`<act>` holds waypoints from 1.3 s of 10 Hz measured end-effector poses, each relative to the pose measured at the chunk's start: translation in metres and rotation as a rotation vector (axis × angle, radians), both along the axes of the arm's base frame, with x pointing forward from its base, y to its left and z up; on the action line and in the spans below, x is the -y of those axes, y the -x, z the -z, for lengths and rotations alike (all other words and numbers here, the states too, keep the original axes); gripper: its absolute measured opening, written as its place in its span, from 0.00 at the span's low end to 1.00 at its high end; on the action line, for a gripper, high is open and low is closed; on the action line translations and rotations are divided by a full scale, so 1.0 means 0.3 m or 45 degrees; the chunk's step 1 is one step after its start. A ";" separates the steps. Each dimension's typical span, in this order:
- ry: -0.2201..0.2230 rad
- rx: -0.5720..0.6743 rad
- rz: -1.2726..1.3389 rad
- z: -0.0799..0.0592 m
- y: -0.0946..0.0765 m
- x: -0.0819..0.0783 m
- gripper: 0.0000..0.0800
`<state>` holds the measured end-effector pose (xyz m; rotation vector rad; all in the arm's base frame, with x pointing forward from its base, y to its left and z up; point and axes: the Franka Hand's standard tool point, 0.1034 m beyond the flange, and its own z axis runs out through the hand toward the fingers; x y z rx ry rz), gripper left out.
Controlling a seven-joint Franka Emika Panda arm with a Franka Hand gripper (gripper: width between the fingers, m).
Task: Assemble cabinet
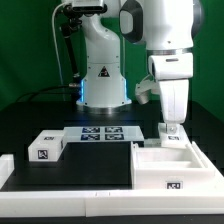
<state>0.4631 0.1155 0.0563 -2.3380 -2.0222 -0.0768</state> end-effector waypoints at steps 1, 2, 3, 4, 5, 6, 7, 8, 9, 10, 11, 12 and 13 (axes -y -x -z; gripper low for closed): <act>0.000 0.000 0.000 0.000 0.000 0.000 0.09; 0.000 0.000 0.000 0.000 0.000 0.000 0.09; 0.000 0.000 0.000 0.000 0.000 0.000 0.09; 0.000 0.000 0.000 0.000 0.000 0.000 0.09; 0.000 0.000 0.000 0.000 0.000 0.000 0.09; -0.002 0.001 0.001 0.000 -0.011 -0.002 0.09; -0.007 0.006 0.001 0.000 -0.040 -0.003 0.09; -0.014 0.015 -0.004 0.001 -0.070 0.002 0.09; -0.020 0.025 0.003 0.001 -0.097 0.006 0.09; -0.027 0.032 0.010 0.003 -0.124 0.004 0.09; -0.033 0.042 0.022 0.005 -0.160 0.010 0.09; -0.037 0.051 0.026 0.002 -0.195 0.017 0.09; -0.039 0.055 0.022 0.001 -0.208 0.020 0.09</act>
Offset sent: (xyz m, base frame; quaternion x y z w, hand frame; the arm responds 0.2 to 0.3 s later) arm 0.0000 0.0000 0.0000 0.0000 0.0000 0.0000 1.0000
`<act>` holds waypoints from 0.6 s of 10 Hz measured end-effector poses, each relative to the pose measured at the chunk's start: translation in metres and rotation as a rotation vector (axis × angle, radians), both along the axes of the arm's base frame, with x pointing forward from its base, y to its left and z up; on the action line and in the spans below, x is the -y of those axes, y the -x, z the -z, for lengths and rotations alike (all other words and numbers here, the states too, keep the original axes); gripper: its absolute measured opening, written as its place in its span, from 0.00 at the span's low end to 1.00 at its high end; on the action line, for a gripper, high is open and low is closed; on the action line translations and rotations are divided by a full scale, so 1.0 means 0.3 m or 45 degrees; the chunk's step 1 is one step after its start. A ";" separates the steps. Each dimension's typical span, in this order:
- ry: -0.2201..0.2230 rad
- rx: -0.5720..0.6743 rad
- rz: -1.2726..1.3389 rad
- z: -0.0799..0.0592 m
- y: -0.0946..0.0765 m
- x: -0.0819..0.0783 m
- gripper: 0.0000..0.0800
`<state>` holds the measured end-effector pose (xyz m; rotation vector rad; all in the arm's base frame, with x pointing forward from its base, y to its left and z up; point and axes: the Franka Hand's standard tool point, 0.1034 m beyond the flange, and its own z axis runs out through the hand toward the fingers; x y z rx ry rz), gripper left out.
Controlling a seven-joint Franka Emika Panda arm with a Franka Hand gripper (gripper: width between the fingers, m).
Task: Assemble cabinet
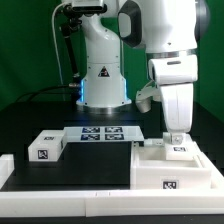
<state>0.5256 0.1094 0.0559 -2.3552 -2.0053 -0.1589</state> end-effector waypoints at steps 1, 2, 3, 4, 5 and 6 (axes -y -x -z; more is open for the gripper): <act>0.000 0.001 0.000 0.000 0.002 -0.001 0.09; 0.000 0.002 0.001 0.000 0.002 -0.001 0.09; -0.001 0.002 0.001 0.000 0.002 0.000 0.09; -0.001 0.002 0.001 0.000 0.002 0.000 0.09; -0.001 0.002 0.001 0.000 0.001 0.000 0.09; 0.000 -0.002 -0.007 0.000 -0.015 0.002 0.09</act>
Offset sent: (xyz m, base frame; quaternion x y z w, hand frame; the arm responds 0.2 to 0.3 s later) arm 0.0000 0.0000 0.0000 0.0000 0.0000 0.0000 1.0000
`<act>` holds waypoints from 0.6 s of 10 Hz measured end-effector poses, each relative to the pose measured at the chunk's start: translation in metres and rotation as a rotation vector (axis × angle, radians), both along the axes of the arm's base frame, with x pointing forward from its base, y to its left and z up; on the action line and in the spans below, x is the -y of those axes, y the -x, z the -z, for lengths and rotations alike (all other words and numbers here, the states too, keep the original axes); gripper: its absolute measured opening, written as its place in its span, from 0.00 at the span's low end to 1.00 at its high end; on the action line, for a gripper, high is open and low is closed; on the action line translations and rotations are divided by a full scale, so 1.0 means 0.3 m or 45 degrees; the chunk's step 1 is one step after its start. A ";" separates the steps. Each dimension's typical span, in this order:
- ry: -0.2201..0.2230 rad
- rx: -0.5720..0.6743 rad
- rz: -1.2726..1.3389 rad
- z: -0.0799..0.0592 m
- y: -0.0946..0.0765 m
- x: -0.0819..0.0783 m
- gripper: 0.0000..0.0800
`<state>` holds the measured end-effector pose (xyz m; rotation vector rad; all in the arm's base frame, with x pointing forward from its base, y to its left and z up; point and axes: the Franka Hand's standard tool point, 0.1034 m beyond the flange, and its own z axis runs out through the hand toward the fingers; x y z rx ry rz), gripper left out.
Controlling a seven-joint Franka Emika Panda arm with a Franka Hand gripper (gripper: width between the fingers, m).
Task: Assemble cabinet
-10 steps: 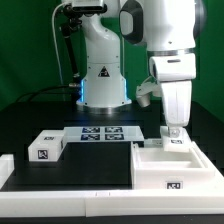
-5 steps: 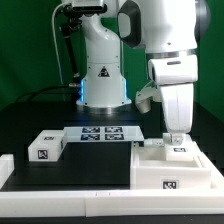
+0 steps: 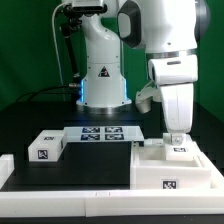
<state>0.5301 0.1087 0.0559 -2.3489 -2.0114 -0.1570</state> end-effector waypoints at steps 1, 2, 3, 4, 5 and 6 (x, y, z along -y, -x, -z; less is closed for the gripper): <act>-0.001 0.002 -0.015 0.000 -0.035 0.005 0.09; -0.002 0.003 -0.044 -0.003 -0.083 0.011 0.09; -0.006 0.006 -0.041 -0.003 -0.116 0.014 0.09; -0.007 0.002 -0.036 -0.001 -0.135 0.017 0.09; -0.008 -0.007 -0.032 0.001 -0.153 0.019 0.09; -0.006 -0.019 -0.031 0.003 -0.161 0.020 0.09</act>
Offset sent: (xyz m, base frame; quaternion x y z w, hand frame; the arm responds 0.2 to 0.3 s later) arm 0.0318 0.0048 -0.0064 0.0165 0.0118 -0.0103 0.9997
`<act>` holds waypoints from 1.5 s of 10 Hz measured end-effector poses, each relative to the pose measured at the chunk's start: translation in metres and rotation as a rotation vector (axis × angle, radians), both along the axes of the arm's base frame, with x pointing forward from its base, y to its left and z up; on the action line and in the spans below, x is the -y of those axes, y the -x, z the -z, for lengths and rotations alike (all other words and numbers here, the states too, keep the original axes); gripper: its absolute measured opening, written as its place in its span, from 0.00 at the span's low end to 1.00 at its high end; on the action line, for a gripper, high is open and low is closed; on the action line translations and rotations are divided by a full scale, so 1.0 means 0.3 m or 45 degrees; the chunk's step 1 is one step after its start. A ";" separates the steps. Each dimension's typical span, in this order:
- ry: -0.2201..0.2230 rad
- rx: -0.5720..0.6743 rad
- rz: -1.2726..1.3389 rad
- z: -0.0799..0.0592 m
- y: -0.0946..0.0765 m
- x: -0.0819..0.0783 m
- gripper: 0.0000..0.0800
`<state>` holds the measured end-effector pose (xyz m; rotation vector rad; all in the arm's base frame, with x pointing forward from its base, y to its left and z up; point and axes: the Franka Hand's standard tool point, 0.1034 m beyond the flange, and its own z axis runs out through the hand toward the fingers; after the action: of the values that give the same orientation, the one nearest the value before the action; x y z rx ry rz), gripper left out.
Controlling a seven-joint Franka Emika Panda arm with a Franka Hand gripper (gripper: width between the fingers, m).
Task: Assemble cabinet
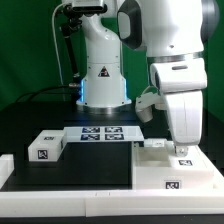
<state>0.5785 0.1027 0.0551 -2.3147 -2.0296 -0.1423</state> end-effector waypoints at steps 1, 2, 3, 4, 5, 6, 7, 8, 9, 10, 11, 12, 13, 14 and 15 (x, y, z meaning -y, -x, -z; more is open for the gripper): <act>0.004 -0.018 -0.002 0.001 -0.001 -0.001 0.09; 0.006 -0.026 -0.004 0.000 -0.001 -0.001 0.09; 0.007 -0.026 -0.004 0.000 -0.001 -0.001 0.09; 0.007 -0.026 -0.003 0.000 -0.001 0.000 0.09; 0.006 -0.026 -0.003 0.001 -0.001 0.000 0.09; 0.006 -0.026 -0.003 0.001 -0.001 0.000 0.31; 0.006 -0.026 -0.002 0.001 -0.001 0.001 0.54; 0.009 -0.022 -0.008 -0.005 -0.001 0.010 0.54; 0.012 -0.012 -0.010 -0.021 -0.007 0.020 0.76; 0.015 -0.002 -0.011 -0.038 -0.013 0.023 0.92; 0.018 0.005 -0.012 -0.053 -0.010 0.025 0.92; 0.024 0.012 -0.008 -0.072 -0.002 0.023 0.98; 0.030 0.014 -0.001 -0.088 0.020 0.016 0.99; 0.034 0.024 -0.010 -0.099 0.047 0.015 0.99; 0.044 0.032 -0.020 -0.113 0.094 0.022 1.00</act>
Offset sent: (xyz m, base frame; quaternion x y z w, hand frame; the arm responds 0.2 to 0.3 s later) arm 0.0000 0.0000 0.0000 0.0000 0.0000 0.0000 1.0000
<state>0.5504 0.0963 0.0889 -2.3284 -2.0776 -0.1376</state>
